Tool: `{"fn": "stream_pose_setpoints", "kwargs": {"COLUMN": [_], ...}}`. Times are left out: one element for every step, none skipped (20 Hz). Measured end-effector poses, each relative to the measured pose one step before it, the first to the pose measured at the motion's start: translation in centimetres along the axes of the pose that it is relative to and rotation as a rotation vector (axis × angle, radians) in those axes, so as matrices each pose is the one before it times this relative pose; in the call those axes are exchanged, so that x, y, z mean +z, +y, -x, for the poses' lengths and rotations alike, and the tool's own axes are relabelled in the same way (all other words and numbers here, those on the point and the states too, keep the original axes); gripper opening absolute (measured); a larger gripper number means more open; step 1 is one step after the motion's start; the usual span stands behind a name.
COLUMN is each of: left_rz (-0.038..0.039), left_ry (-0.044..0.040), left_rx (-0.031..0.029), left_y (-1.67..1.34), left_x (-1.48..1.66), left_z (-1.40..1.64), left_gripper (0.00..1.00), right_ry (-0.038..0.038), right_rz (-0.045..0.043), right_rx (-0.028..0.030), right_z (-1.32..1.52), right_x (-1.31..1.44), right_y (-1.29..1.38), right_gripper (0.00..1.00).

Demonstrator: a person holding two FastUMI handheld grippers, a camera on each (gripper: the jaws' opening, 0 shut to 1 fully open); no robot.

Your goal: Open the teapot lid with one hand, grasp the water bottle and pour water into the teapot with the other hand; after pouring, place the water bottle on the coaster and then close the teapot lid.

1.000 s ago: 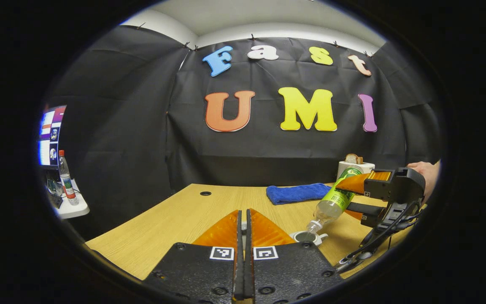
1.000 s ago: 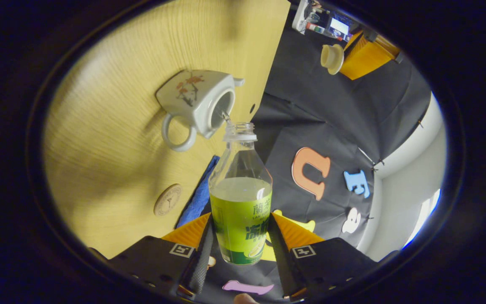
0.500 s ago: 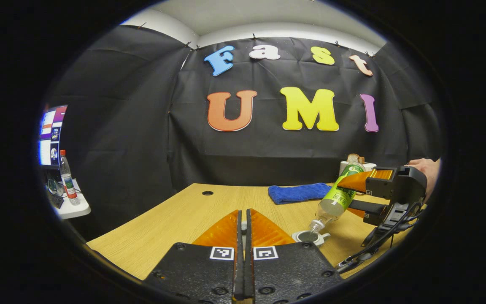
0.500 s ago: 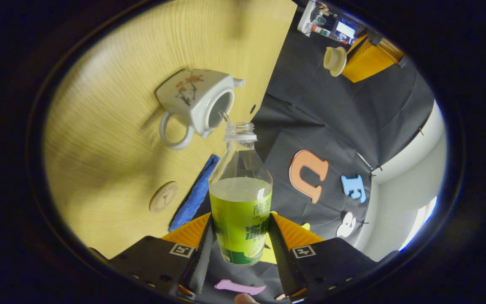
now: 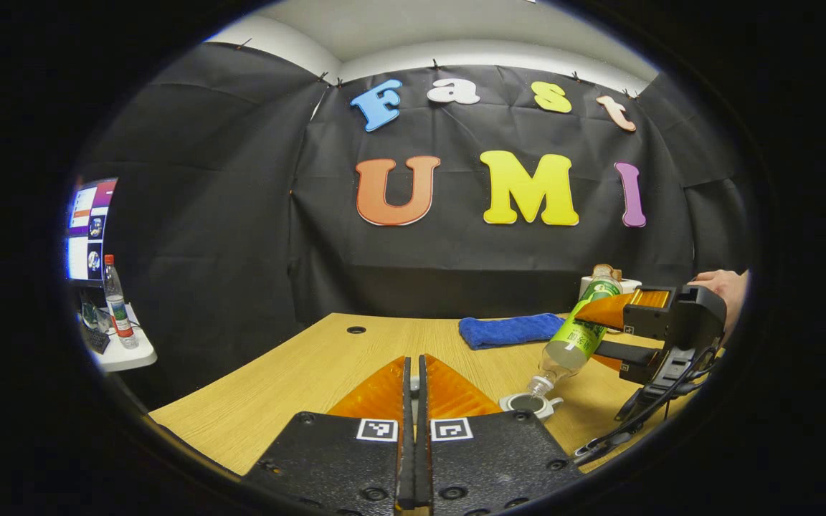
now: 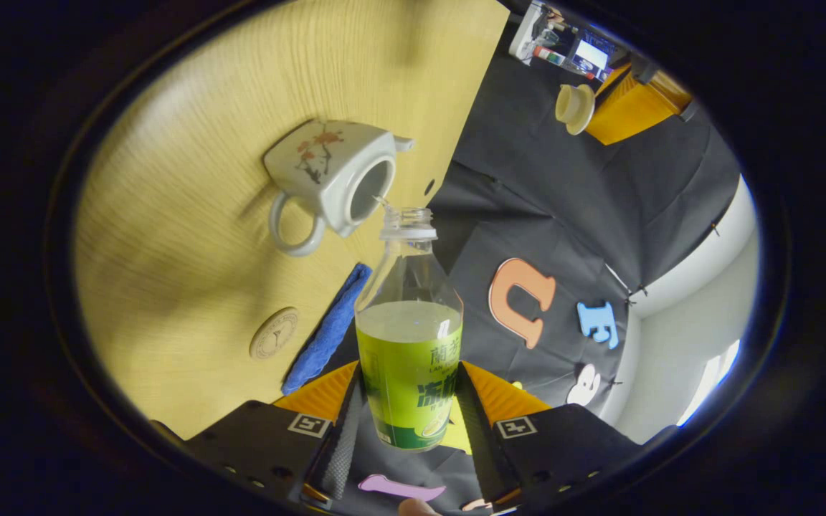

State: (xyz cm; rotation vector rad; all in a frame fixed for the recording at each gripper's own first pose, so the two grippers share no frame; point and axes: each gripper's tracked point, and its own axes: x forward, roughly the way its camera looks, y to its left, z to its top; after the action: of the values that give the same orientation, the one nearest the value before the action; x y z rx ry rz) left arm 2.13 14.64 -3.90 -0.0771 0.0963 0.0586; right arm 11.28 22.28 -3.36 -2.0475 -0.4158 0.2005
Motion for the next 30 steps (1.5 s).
{"fn": "stream_pose_setpoints", "kwargs": {"left_rz": [-0.00051, -0.00027, 0.00016, 0.00012, -0.00006, -0.00050, -0.00010, 0.00064, 0.00123, 0.00173, 0.00172, 0.00031, 0.00091, 0.00143, 0.00094, -0.00143, 0.00009, 0.00106, 0.00039, -0.00036, 0.00026, 0.00154, 0.00193, 0.00333, 0.00048, -0.00352, -0.00184, 0.00153, 0.00142, -0.00232], "left_ry": [-0.00080, -0.00099, -0.00116, -0.00125, -0.00186, -0.00148, -0.00220, -0.00240, -0.00353, -0.00184, -0.00094, -0.00056, -0.00046, 0.00026, 0.00027, 0.00051, 0.00172, 0.00151, -0.00144, -0.00183, -0.00209, -0.00111, -0.00147, -0.00181, 0.00072, -0.00367, -0.00758, -0.00545, -0.00165, 0.00144], "left_rx": [0.00083, -0.00032, 0.00038, 0.00150, 0.00239, 0.00131, 0.00313, 0.00304, 0.00294, 0.00177, 0.00219, 0.00351, 0.00335, 0.00123, -0.00055, -0.00169, -0.00263, -0.00370, -0.00240, -0.00113, -0.00224, -0.00184, -0.00395, -0.00510, -0.00439, 0.00133, 0.00267, -0.00194, -0.00171, -0.00351], "left_y": [0.075, -0.040, 0.049, 0.077, 0.099, 0.022, 0.122, 0.191, 0.111, 0.050, 0.040, 0.146, 0.136, 0.038, -0.040, -0.048, -0.068, -0.114, -0.123, -0.052, -0.066, -0.132, -0.087, -0.148, -0.136, 0.118, 0.149, 0.002, -0.148, -0.195], "left_x": [0.093, 0.075, -0.019, -0.001, 0.070, 0.127, 0.073, 0.073, 0.096, 0.035, 0.047, 0.040, 0.052, -0.116, 0.046, -0.038, -0.064, 0.008, 0.057, 0.066, 0.137, 0.087, -0.074, 0.090, 0.087, 0.143, 0.304, 0.190, 0.077, -0.091], "left_z": [-0.052, 0.036, 0.017, 0.066, 0.009, -0.011, 0.048, 0.126, -0.006, -0.027, 0.029, -0.021, 0.012, 0.011, -0.014, -0.010, 0.011, 0.016, 0.059, 0.050, 0.013, -0.020, 0.133, -0.103, 0.108, 0.118, 0.064, 0.130, -0.080, 0.048], "left_gripper": [0.02, 0.02, 0.02, 0.02, 0.02, 0.03, 0.02, 0.02, 0.03, 0.03, 0.02, 0.02, 0.02, 0.02, 0.02, 0.02, 0.02, 0.03, 0.02, 0.02, 0.02, 0.02, 0.02, 0.02, 0.02, 0.02, 0.02, 0.02, 0.02, 0.02], "right_ry": [-0.00132, -0.00136, -0.00389, -0.00364, -0.00306, -0.00199, -0.00253, -0.00023, 0.00049, 0.00186, -0.00126, -0.00330, -0.00417, -0.00704, -0.00558, -0.00060, -0.00284, -0.00033, -0.00336, -0.00140, -0.00669, -0.00797, -0.01322, -0.01272, -0.01497, -0.01494, -0.01106, -0.00621, -0.00705, -0.00331], "right_rz": [-0.00549, -0.01210, -0.01814, -0.02236, -0.02762, -0.02648, -0.03091, -0.03106, -0.03678, -0.03703, -0.03837, -0.03909, -0.04514, -0.05391, -0.06547, -0.08291, -0.10239, -0.11406, -0.11989, -0.12531, -0.12672, -0.12607, -0.12238, -0.10823, -0.10363, -0.09751, -0.09342, -0.07053, -0.05658, -0.04148], "right_rx": [-0.00096, 0.00536, 0.01151, 0.01497, 0.01871, 0.00922, 0.01156, 0.01372, 0.01782, 0.01382, 0.01575, 0.01383, 0.00913, 0.00601, 0.00621, 0.01588, 0.02320, 0.02084, 0.01874, 0.01520, 0.01059, 0.00683, 0.00263, -0.00413, -0.00742, -0.00269, -0.00450, -0.00663, -0.00587, -0.00766], "right_z": [-0.004, 0.039, -0.040, -0.061, 0.010, 0.079, 0.060, -0.045, -0.025, 0.021, 0.218, 0.101, 0.067, -0.065, 0.103, -0.003, 0.028, 0.063, 0.118, -0.073, -0.089, -0.198, -0.307, -0.362, -0.560, -0.272, -0.430, -0.668, -0.619, -0.775], "right_x": [-0.109, 0.004, 0.151, -0.017, 0.094, 0.079, 0.055, -0.003, 0.053, -0.121, 0.053, 0.092, 0.091, -0.016, 0.071, -0.205, -0.008, 0.063, 0.037, 0.052, 0.108, 0.114, 0.302, 0.295, 0.261, 0.216, -0.055, -0.243, -0.379, -0.471], "right_y": [-0.078, 0.163, 0.340, 0.344, 0.412, 0.270, 0.329, 0.429, 0.422, 0.365, 0.328, 0.119, -0.082, -0.390, -0.282, -0.071, -0.035, 0.018, -0.369, -0.703, -0.803, -1.027, -1.154, -1.419, -1.311, -1.302, -0.890, -0.962, -0.648, -0.439], "right_gripper": [0.69, 0.70, 0.70, 0.69, 0.69, 0.69, 0.69, 0.69, 0.69, 0.70, 0.69, 0.70, 0.70, 0.69, 0.70, 0.69, 0.69, 0.69, 0.70, 0.69, 0.70, 0.70, 0.69, 0.69, 0.69, 0.69, 0.69, 0.70, 0.68, 0.69]}}
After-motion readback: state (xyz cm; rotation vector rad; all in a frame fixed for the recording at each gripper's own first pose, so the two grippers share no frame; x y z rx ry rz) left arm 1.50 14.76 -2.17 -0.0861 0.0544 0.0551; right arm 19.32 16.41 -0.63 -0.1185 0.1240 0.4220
